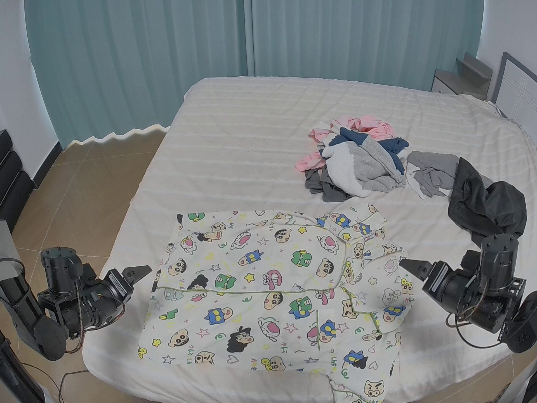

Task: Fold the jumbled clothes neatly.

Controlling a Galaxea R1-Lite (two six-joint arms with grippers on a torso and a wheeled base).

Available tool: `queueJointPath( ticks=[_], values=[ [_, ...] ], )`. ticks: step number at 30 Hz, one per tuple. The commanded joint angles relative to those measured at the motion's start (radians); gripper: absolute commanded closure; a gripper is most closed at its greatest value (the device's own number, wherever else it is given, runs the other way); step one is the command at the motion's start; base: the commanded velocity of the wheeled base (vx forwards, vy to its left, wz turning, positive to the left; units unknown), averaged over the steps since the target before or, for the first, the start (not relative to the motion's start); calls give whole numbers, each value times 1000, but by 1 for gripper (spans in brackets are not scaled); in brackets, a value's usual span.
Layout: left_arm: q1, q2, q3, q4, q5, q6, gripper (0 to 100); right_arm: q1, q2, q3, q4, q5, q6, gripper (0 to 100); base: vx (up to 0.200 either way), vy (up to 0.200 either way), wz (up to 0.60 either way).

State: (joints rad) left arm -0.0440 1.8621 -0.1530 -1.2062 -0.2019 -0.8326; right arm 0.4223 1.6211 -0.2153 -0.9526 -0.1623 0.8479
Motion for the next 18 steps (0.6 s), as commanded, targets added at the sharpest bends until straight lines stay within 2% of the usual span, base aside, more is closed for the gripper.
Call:
queueJointPath(
  ticks=[1, 4, 10, 15, 18],
  values=[
    [0, -14, 10, -1, -5, -2, 0, -24, 62, -107, -3, 37, 66, 0, 200, 0, 0],
    [0, -8, 21, -1, -8, -10, 0, -34, 168, -197, 5, 61, 135, 0, 0, 0, 0],
    [0, -11, 43, -3, -31, -39, 0, -68, 345, -314, 5, 58, 143, 0, 0, 0, 0],
    [0, -11, 44, -21, -33, -106, 0, -109, 442, -409, 15, 67, 142, 0, 0, 0, 0],
    [-2, -15, 56, -29, -34, -108, 0, -112, 494, -495, 80, 84, 146, 0, 0, 0, 0]
  ],
)
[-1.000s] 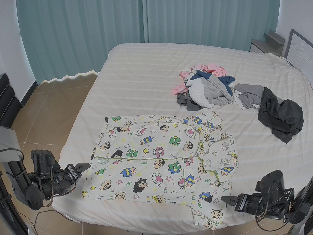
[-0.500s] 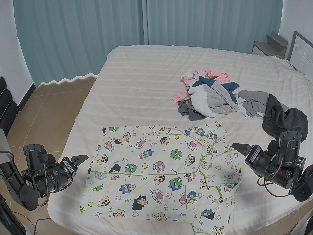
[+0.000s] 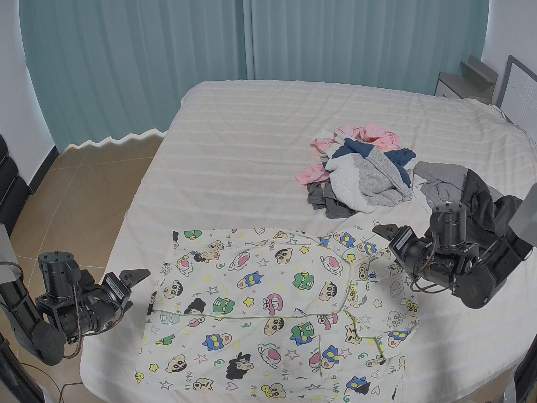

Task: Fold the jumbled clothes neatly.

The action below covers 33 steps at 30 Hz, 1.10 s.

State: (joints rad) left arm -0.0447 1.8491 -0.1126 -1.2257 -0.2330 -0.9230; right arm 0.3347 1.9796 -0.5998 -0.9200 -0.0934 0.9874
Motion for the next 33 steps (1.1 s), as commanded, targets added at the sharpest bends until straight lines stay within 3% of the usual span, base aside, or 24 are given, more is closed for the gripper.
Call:
queueJointPath(
  ticks=[1, 5, 8, 27, 33],
  values=[
    [-1, -2, 17, -9, -3, -19, 0, -25, 147, -149, 79, 23, 8, 0, 0, 0, 0],
    [-1, -4, 17, -9, -2, -20, 0, -25, 165, -218, 135, 31, 40, 0, 0, 0, 0],
    [0, -2, 21, -9, -2, -20, 0, -19, 212, -319, 259, 32, 96, 0, 0, 0, 0],
    [2, 13, 31, -37, 0, -20, 0, -22, 372, -483, 280, 32, 96, 0, 0, 0, 0],
    [2, 15, 31, -38, 4, -19, 0, -26, 433, -666, 392, 26, 92, 0, 0, 0, 0]
  ],
)
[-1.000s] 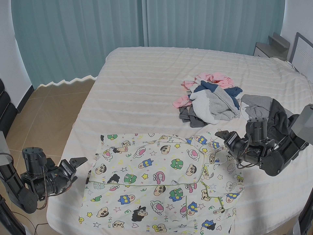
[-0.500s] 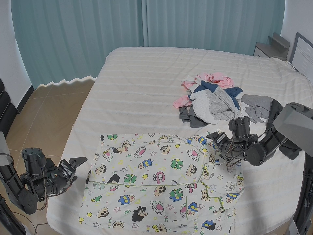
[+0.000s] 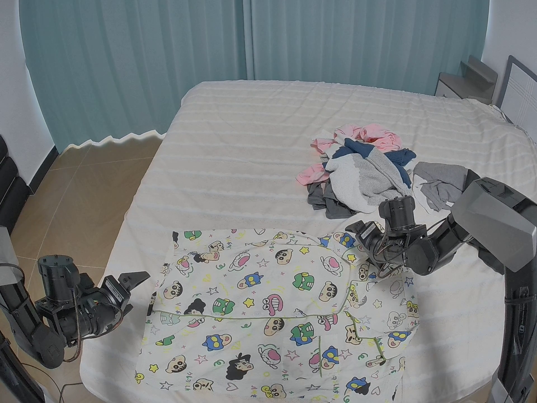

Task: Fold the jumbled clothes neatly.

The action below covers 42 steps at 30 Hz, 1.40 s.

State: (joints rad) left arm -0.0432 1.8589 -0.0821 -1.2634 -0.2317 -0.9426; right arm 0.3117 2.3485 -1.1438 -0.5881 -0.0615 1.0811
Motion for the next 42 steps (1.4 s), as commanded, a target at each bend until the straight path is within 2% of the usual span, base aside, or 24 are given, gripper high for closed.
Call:
queueJointPath(
  ticks=[1, 7, 13, 19, 23, 26, 27, 28, 30, 35, 40, 42],
  values=[
    [2, 5, 1, 1, 3, -1, 0, -5, 75, -154, 74, -11, -1, 0, 0, 0, 0],
    [8, 5, 1, 1, 3, -1, 0, -6, 81, -281, 47, -23, -1, 0, 0, 0, 0],
    [9, 5, 1, 1, 3, -1, 0, -5, 72, -392, -108, -14, -27, 0, 0, 0, 0],
    [9, 5, 2, 1, 3, -1, 0, -8, 94, -571, -95, -17, -78, 0, 0, 0, 0],
    [11, 5, 2, 1, 3, -1, 0, -17, 107, -582, -98, -21, -119, 0, 0, 0, 0],
    [11, 5, 4, 1, 3, -1, 0, -23, 91, -545, -96, -23, -122, 0, 0, 0, 0],
    [11, 6, 4, 1, 2, -1, 0, -25, 46, -447, -88, -11, -128, 0, 0, 0, 0],
    [11, 6, 4, 1, 2, 1, 0, -25, 37, -430, -88, -9, -132, 0, 0, 0, 0],
    [9, 3, 7, 1, -3, 1, 0, -37, -25, -271, -95, 61, -187, 0, 0, 0, 0],
    [5, 3, 8, 1, -6, 1, 0, -82, -55, -136, -96, 88, -299, 0, 0, 0, 0],
    [5, 5, 10, 1, -6, 1, 0, -95, -75, -53, -99, 100, -299, 0, 0, 0, 0],
    [3, 5, 10, 1, -6, 1, 0, -92, -60, -33, -104, 101, -274, 0, 0, 0, 0]
  ],
)
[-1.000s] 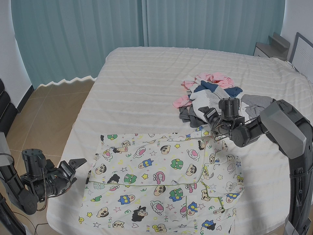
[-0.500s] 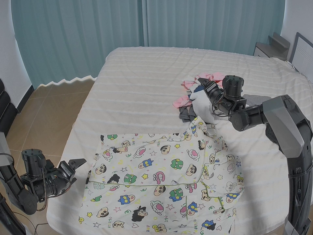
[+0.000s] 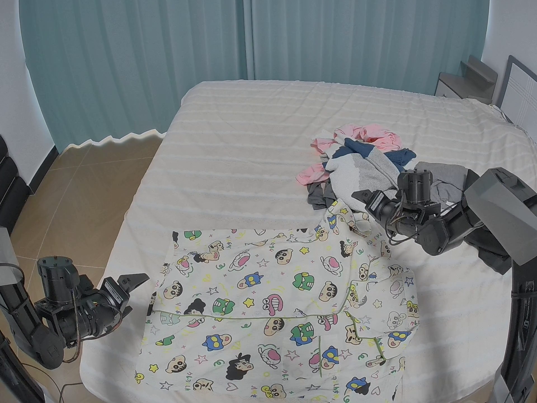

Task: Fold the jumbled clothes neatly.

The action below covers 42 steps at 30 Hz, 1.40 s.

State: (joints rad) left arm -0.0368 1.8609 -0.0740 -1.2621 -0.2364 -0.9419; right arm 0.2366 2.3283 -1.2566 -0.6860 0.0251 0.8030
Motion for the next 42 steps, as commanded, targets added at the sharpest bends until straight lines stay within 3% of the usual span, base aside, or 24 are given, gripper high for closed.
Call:
queueJointPath(
  ticks=[1, 8, 15, 22, 35, 42],
  values=[
    [-3, 3, 2, 0, -1, 0, 0, -11, -23, 75, -6, 13, 27, 0, 0, 0, 0],
    [-5, 4, 10, 0, -1, 0, 0, 29, 94, 2, -3, 6, 143, 0, 0, 0, 0],
    [-5, 6, 10, 0, -1, 0, 0, 36, 178, -61, 8, -2, 145, 0, 0, 0, 0],
    [-5, 18, 10, 0, -1, 0, 0, 29, 269, -244, 9, -68, 140, 0, 0, 0, 0],
    [-5, 18, 16, 0, -1, 2, 0, 6, 329, -569, 68, -85, 90, 0, 0, 0, 0],
    [-5, 18, 16, 0, -1, 2, 0, -8, 286, -696, 117, -142, 90, 0, 0, 0, 0]
  ],
)
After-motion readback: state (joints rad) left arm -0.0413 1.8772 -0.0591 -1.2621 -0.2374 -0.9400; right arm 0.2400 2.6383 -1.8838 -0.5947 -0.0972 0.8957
